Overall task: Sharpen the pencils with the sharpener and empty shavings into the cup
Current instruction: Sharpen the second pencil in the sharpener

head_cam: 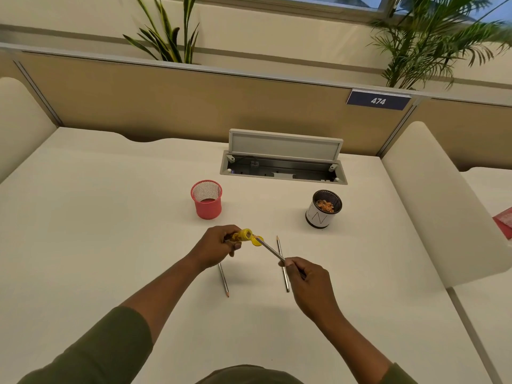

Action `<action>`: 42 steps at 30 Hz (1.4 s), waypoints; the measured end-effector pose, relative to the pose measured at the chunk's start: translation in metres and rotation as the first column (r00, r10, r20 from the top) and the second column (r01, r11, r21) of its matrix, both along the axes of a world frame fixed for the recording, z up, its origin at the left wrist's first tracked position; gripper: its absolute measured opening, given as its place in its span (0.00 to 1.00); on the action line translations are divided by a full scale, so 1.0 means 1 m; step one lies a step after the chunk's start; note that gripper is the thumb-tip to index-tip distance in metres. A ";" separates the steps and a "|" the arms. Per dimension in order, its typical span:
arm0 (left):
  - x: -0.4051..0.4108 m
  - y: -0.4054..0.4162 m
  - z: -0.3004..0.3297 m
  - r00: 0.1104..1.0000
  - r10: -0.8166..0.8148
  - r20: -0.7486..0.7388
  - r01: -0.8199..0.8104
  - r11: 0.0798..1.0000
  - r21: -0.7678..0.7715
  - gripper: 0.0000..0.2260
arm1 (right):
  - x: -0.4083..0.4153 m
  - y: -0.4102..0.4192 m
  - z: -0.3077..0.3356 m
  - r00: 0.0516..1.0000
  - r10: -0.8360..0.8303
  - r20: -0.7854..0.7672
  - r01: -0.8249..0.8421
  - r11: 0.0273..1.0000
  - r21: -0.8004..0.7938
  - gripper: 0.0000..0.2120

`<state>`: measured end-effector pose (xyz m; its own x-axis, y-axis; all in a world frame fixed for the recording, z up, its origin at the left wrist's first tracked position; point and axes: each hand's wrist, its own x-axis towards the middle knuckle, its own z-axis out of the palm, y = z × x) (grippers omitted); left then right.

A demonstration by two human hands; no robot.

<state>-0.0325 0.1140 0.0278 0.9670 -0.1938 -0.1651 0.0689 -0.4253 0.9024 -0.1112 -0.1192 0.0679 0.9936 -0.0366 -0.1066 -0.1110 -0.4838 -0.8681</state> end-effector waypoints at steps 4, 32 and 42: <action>-0.002 -0.004 -0.001 1.000 -0.013 -0.011 0.013 1.000 -0.018 0.13 | 0.003 0.003 0.003 0.998 0.031 0.047 -0.029 0.999 -0.035 0.10; 0.000 -0.004 0.005 0.996 -0.051 0.070 0.041 0.990 0.137 0.16 | 0.024 0.019 0.040 0.879 0.462 0.122 -0.225 0.626 -0.746 0.15; 0.019 0.005 0.019 0.977 -0.211 0.015 0.198 0.939 0.283 0.13 | 0.046 -0.015 0.019 0.756 0.577 0.311 -0.238 0.683 -0.690 0.10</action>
